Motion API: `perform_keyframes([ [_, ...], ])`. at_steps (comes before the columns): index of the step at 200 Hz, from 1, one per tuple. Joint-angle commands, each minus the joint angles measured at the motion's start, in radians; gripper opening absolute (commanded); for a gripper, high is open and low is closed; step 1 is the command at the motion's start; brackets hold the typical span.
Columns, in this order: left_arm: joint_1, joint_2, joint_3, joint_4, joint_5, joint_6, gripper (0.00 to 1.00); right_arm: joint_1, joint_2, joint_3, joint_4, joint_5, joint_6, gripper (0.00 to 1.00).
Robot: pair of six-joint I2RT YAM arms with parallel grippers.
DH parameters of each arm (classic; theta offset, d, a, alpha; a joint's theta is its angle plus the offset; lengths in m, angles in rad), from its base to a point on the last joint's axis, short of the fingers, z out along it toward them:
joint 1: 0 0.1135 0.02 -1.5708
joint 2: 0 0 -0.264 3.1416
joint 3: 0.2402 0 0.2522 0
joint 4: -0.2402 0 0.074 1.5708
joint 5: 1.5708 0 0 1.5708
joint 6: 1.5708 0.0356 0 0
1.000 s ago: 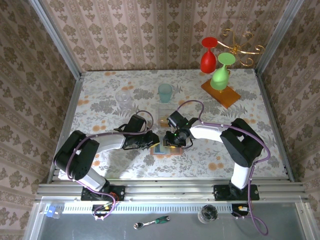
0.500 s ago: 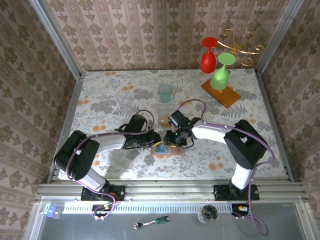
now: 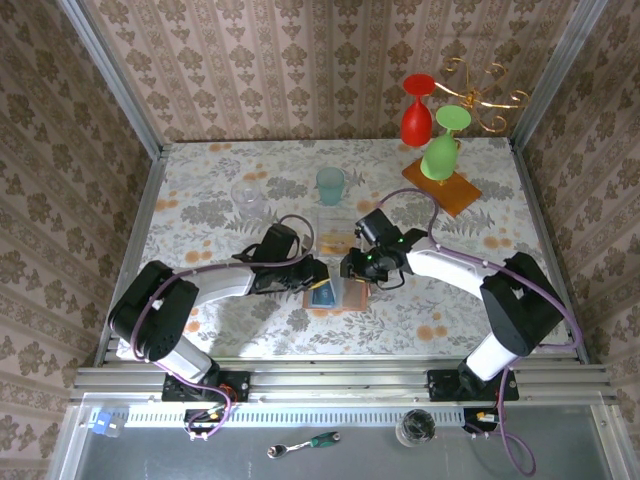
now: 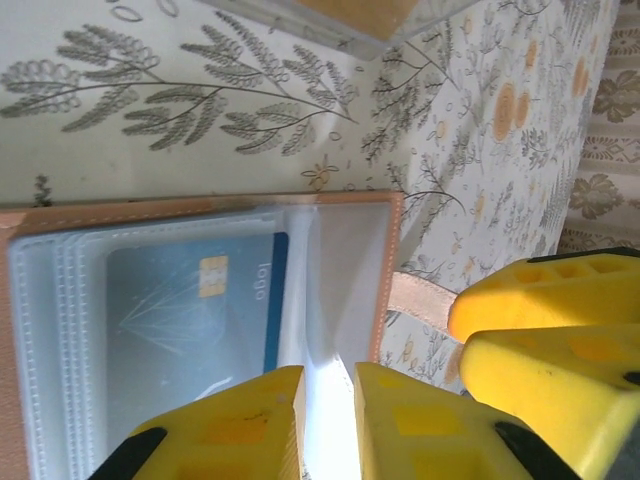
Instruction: Take the credit cards out of the card holder
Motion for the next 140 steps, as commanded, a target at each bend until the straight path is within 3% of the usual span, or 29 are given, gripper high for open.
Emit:
perform_keyframes([
  [1,-0.013,0.019,0.039,0.006,0.015,-0.019,0.22,-0.016,-0.048,-0.022,-0.046,0.024,-0.026,0.31],
  [140,-0.111,0.214,0.181,0.100,0.050,-0.078,0.26,-0.075,-0.164,-0.090,-0.081,0.010,-0.048,0.32],
])
